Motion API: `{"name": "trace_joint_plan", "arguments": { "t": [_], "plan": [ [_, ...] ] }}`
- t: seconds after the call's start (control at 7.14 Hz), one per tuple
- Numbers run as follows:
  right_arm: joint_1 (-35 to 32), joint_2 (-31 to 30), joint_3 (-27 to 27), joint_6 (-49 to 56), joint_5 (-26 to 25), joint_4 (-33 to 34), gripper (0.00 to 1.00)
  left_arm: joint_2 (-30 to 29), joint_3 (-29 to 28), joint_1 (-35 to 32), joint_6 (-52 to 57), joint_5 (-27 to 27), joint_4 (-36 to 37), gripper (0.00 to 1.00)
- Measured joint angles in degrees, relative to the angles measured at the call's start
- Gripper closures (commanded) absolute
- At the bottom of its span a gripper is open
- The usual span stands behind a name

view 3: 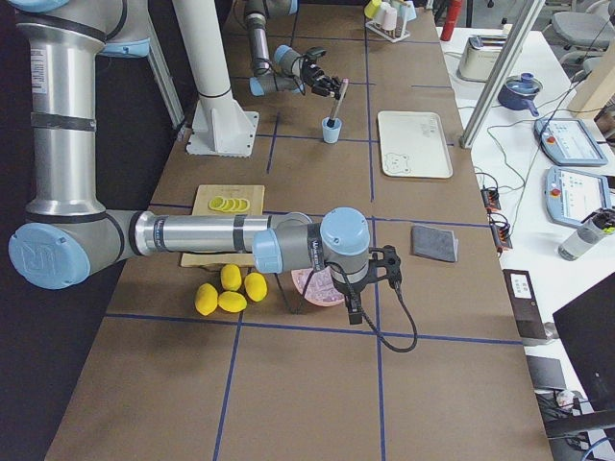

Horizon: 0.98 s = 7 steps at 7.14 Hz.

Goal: Mash ice and strawberries in cup
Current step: 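Press the metal pestle down on the strawberry and ice with the left gripper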

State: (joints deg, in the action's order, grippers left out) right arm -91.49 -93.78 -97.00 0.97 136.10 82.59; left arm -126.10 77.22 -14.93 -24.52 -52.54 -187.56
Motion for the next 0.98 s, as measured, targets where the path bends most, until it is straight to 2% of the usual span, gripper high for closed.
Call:
{"name": "trace_joint_plan", "arguments": {
  "t": [0.98],
  "plan": [
    [0.0,-0.14,0.41,0.11,-0.11,0.01,0.0,-0.57,-2.67,0.16,-0.49,1.58,0.2,1.0]
  ]
}}
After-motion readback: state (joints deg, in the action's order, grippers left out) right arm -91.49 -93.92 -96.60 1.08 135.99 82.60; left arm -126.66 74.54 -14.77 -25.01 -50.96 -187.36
